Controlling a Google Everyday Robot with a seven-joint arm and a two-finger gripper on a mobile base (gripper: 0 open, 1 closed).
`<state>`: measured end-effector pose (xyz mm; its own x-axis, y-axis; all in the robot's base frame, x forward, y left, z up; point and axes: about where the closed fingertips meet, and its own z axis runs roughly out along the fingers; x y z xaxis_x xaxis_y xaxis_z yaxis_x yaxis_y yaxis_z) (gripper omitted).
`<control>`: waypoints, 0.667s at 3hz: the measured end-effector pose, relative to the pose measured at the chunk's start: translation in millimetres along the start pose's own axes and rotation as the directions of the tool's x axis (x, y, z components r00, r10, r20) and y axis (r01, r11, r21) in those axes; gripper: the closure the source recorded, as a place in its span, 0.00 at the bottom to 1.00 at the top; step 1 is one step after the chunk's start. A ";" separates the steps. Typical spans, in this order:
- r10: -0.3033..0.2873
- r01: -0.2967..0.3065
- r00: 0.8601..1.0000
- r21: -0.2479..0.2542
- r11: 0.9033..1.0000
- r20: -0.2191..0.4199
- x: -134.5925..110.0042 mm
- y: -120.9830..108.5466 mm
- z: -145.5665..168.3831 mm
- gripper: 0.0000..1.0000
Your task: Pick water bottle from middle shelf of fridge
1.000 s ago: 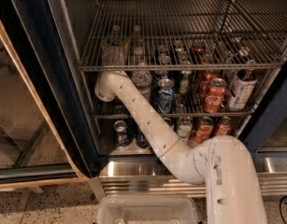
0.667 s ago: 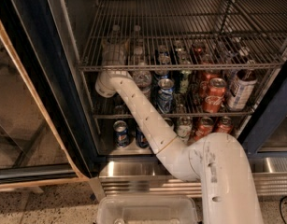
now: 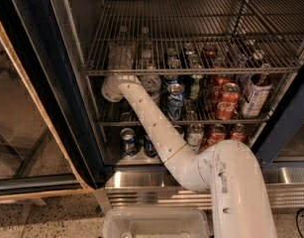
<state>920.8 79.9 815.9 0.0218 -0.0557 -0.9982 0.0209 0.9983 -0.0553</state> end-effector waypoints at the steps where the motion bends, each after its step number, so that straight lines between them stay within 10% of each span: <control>1: -0.004 0.004 1.000 0.001 1.000 0.001 0.7 0.9 6.9 0.46; 2: -0.004 0.004 1.000 0.001 1.000 0.001 0.7 0.9 6.9 0.64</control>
Offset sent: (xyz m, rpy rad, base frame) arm 0.0062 0.0006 -0.0005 -0.0035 -0.0013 -0.0011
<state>927.8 80.6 815.4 0.0232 -0.0596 -0.9980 0.0223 0.9980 -0.0591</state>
